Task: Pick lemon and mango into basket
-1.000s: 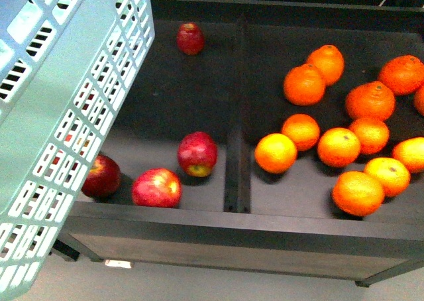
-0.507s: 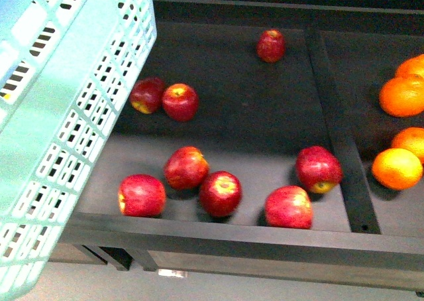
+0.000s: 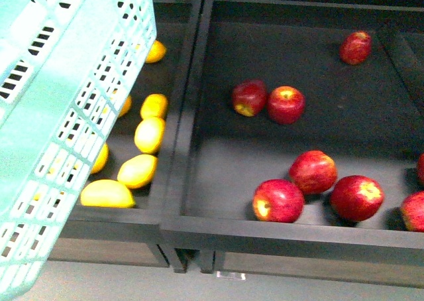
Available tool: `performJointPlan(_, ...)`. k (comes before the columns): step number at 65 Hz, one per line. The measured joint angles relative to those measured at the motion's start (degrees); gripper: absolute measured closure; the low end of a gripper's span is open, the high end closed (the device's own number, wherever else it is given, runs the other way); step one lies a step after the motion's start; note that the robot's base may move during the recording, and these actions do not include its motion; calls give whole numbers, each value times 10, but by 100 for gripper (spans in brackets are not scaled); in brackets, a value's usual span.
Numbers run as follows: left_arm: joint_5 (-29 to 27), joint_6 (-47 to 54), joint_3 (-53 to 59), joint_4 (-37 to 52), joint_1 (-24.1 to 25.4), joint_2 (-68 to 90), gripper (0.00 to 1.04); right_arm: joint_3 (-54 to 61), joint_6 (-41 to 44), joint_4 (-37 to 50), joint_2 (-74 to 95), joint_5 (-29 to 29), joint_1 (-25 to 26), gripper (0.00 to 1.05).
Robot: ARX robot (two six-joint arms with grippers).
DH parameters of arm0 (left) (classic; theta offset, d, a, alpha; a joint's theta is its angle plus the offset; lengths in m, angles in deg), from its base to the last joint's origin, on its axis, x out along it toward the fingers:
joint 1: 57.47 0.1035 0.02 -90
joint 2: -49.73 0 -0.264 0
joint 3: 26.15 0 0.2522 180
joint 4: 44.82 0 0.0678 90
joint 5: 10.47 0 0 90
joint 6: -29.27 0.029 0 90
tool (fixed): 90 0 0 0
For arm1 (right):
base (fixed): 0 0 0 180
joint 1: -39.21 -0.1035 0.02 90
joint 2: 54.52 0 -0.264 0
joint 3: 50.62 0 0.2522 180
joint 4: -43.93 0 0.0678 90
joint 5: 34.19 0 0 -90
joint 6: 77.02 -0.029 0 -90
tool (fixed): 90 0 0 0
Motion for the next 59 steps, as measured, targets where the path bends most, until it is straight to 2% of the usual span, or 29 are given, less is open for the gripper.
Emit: performJointPlan(59,-1,2,0,0,0,0,101,0,0,0,0,1,0,9)
